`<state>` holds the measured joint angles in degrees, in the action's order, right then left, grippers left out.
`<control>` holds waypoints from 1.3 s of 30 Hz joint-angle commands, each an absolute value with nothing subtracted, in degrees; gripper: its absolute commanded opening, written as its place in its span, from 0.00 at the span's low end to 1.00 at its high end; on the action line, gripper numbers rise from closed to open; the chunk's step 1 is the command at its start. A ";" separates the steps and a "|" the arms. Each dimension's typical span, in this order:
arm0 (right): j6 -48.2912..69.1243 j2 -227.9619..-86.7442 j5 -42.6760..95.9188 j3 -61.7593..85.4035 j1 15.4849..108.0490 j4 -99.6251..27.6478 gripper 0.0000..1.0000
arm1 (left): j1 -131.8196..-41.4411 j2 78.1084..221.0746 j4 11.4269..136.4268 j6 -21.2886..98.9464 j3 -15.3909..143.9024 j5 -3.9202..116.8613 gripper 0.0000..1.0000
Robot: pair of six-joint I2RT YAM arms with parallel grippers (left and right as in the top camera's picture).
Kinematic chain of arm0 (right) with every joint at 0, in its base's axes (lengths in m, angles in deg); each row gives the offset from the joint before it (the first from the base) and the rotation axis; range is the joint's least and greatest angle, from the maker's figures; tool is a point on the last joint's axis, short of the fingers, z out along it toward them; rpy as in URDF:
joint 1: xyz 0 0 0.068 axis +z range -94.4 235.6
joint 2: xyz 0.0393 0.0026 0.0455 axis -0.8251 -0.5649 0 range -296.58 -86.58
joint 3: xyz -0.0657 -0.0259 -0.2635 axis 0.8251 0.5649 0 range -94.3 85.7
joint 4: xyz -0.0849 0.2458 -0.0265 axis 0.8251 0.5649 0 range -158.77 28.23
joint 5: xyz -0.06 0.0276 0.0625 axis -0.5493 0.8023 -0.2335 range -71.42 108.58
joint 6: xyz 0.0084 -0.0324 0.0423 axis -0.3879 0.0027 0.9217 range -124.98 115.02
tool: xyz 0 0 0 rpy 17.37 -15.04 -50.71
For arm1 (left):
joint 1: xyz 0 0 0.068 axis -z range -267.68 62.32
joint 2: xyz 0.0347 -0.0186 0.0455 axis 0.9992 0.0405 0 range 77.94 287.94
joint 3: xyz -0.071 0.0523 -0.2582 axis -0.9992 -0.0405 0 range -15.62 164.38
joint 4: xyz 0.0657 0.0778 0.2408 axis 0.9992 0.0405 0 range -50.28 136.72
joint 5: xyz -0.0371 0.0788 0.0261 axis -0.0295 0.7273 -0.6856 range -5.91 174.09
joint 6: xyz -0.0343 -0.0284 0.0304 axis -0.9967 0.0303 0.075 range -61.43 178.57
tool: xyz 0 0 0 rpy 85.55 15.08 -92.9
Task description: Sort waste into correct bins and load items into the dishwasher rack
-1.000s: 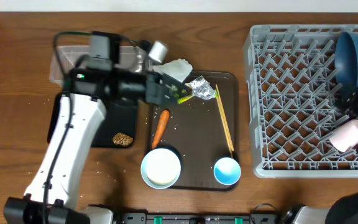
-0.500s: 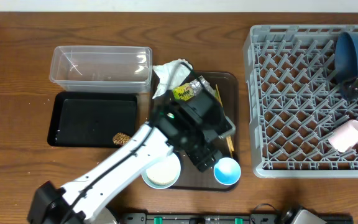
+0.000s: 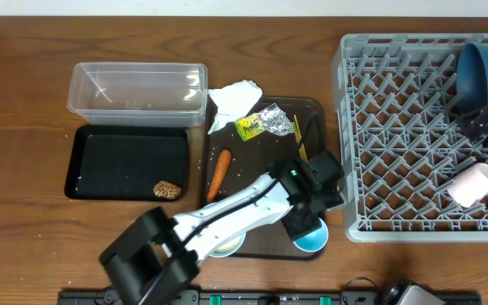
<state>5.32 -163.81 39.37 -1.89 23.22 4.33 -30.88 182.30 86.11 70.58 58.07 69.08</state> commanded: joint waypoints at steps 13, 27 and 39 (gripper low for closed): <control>-3.40 -164.05 46.39 -1.81 34.30 3.82 0.98 | -48.87 168.12 94.22 60.37 71.93 63.60 0.06; -14.92 -164.38 78.52 -0.34 57.41 -17.49 0.92 | -82.03 165.12 86.00 60.43 71.82 -1.49 0.06; -18.87 -164.82 80.14 -0.34 71.53 -30.08 0.94 | -81.48 165.12 83.93 60.19 71.84 -6.02 0.06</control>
<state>-16.80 -164.21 78.35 -0.38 69.08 -29.03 -81.75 165.56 84.12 60.19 71.82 -3.24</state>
